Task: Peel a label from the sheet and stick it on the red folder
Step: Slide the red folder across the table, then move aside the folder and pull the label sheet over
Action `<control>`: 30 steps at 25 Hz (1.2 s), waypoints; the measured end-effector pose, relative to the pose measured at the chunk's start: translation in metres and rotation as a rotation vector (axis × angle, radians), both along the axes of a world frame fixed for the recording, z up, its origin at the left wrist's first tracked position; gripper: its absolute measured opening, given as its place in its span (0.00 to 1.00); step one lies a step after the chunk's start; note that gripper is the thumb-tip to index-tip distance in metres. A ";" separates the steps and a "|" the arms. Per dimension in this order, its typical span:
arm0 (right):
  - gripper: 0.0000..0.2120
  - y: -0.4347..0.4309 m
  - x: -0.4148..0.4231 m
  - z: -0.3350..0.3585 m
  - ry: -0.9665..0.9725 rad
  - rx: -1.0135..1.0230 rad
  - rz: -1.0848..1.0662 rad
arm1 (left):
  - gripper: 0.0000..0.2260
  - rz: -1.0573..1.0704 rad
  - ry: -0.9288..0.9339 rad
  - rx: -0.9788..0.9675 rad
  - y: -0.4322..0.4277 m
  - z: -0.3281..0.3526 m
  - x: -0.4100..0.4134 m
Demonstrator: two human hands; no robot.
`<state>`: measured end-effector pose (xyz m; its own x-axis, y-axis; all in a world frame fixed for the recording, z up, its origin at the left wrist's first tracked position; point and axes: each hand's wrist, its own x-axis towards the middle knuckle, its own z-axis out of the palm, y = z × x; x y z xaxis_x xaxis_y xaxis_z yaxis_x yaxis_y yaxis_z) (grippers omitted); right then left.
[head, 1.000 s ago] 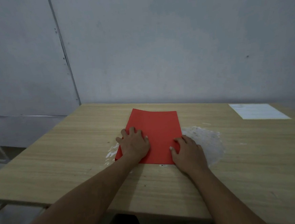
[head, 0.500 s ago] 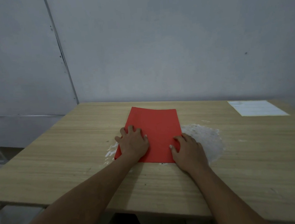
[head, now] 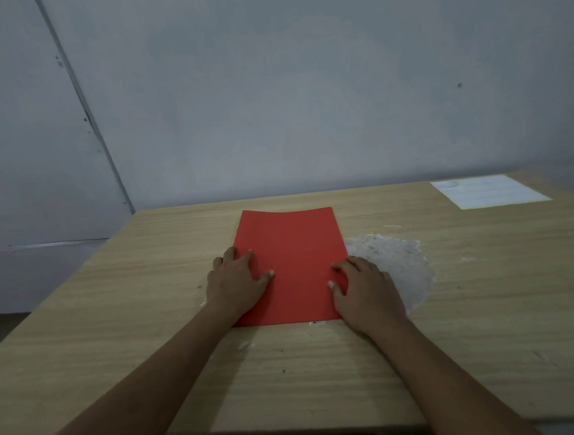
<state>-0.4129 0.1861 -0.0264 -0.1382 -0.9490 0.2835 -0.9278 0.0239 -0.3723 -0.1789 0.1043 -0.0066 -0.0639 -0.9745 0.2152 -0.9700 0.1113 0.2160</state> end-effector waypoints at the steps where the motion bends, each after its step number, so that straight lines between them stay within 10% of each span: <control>1: 0.24 0.000 0.000 0.000 -0.001 -0.003 -0.004 | 0.33 -0.010 0.007 -0.002 -0.001 0.001 0.002; 16: 0.16 -0.026 -0.020 0.013 -0.059 -0.011 0.017 | 0.27 0.135 -0.259 -0.036 -0.003 0.018 -0.034; 30: 0.17 -0.054 -0.175 0.017 -0.047 -0.012 -0.200 | 0.23 -0.554 0.084 -0.083 -0.040 -0.002 -0.247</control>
